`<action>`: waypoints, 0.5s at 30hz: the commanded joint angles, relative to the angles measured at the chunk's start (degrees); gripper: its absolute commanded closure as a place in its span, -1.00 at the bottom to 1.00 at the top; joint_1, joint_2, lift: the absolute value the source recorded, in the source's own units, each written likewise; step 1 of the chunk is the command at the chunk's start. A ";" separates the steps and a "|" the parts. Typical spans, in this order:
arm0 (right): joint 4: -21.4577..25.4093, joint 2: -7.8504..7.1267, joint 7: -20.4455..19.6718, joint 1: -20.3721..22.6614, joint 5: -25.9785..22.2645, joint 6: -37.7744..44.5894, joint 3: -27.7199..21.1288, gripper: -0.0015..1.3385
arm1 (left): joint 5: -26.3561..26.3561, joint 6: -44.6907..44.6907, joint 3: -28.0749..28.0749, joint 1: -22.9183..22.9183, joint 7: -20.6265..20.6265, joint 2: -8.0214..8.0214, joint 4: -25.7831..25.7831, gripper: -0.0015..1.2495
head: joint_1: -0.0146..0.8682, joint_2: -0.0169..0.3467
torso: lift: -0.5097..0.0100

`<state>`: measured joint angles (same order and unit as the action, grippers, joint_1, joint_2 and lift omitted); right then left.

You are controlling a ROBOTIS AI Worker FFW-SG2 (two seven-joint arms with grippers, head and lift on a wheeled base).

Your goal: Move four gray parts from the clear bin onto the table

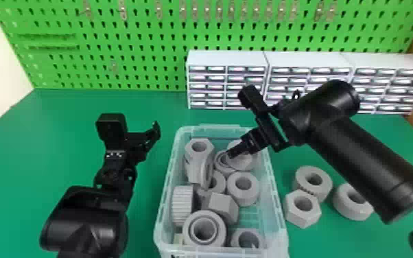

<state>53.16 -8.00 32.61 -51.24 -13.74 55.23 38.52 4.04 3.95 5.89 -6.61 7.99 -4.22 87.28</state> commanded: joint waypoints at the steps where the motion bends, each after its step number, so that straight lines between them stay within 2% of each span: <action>1: -0.25 0.00 0.00 0.00 0.03 -0.12 0.07 -0.20 | 0.00 0.00 0.00 -0.16 0.00 -0.09 0.00 -0.71 | 0.60 -0.51 | 0.76; 15: -0.96 -0.09 0.00 0.00 -0.06 -0.56 0.51 -0.20 | 0.26 -0.09 0.44 -0.78 0.00 -0.26 -0.27 -0.71 | 0.60 -0.51 | 0.76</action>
<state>52.29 -8.07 32.61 -51.24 -13.80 54.81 38.73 4.17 3.91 6.16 -7.19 7.99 -4.45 87.15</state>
